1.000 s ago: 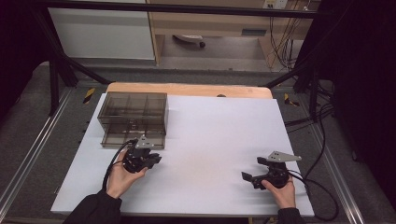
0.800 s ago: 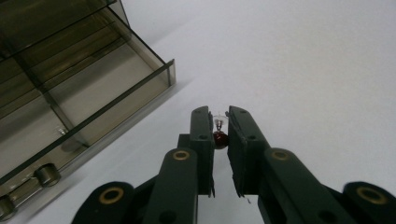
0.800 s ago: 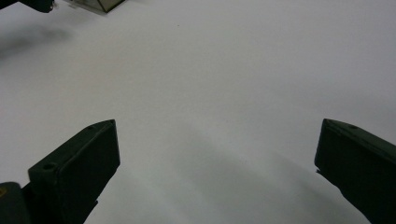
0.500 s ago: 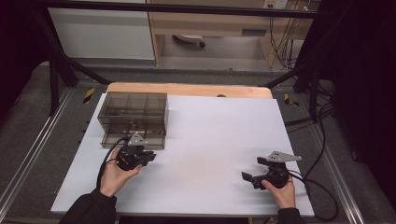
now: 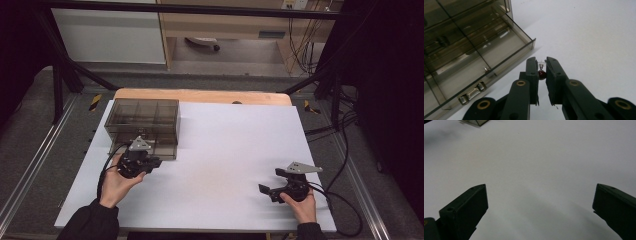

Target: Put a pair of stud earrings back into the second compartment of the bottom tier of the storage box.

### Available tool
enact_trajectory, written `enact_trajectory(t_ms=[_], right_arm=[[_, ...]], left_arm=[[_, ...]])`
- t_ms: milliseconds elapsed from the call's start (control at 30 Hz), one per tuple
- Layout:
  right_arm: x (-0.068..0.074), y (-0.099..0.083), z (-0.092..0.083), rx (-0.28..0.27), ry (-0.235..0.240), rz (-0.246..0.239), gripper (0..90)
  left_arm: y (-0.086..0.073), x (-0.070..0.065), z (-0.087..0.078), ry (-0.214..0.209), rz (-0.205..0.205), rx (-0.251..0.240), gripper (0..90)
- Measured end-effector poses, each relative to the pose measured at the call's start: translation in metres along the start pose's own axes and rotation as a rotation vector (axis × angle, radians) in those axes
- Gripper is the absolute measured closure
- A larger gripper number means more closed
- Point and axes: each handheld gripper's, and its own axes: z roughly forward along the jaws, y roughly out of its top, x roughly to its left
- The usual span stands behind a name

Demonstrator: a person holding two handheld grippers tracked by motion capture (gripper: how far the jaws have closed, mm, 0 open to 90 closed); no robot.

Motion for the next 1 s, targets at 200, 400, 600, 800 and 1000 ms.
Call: enact_trajectory(t_ms=[200,400,600,800,1000], right_arm=[[0.0,0.0,0.0,0.0,0.0,0.0,0.7],[0.0,0.0,-0.001,0.0,0.002,0.0,0.7],[0.0,0.0,-0.001,-0.001,0.002,0.001,0.7],[0.0,0.0,-0.001,0.001,0.002,0.005,0.7],[0.0,0.0,-0.001,0.0,0.002,0.001,0.7]], left_arm=[[0.004,0.008,-0.004,0.007,-0.01,-0.002,80.2],[0.006,0.015,-0.008,0.016,-0.018,-0.002,80.1],[0.01,0.021,-0.01,0.027,-0.02,0.001,80.2],[0.013,0.032,-0.009,0.038,-0.031,0.007,80.2],[0.013,0.043,-0.003,0.061,-0.058,0.022,80.2]])
